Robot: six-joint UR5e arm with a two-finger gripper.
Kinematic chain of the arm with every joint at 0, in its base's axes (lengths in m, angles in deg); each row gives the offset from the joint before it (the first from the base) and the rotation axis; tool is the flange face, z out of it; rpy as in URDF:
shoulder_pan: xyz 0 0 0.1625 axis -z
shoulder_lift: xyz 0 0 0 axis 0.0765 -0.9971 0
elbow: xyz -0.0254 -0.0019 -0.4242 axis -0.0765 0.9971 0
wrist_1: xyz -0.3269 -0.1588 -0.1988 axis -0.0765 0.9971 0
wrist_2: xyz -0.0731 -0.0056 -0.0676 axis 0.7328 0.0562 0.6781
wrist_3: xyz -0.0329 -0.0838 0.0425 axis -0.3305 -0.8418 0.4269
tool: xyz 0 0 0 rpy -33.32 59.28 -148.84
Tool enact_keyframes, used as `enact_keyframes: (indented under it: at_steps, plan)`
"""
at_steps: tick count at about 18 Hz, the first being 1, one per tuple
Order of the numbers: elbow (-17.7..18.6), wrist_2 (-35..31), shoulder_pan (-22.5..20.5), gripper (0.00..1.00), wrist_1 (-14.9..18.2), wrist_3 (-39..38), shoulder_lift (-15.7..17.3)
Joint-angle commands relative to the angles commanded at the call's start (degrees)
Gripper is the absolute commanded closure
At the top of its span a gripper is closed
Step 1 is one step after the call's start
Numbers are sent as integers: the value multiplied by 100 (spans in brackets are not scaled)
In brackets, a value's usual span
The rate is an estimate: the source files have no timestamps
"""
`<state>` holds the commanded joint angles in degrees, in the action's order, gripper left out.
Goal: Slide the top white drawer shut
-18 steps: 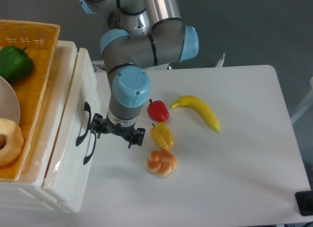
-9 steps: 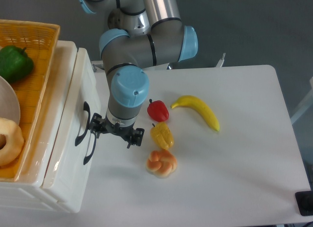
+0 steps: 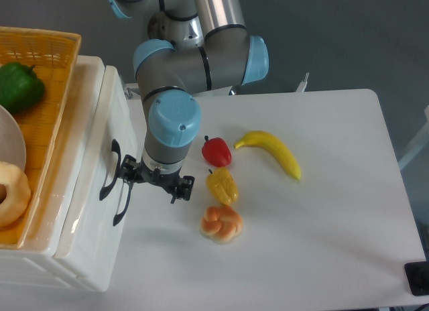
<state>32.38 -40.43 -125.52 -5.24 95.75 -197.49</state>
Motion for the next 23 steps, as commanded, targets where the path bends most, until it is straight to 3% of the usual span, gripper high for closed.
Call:
enact_keyframes:
  at_steps: [7, 15, 21, 23]
  plan:
    - [-123, -88, -105, 0, -17, 61, -18]
    - [-158, -404, -773, 0, -17, 922, 88]
    - [-167, -1536, -1080, 0, -9, 2871, 123]
    - [-158, -1705, -1247, 0, -17, 3198, 123]
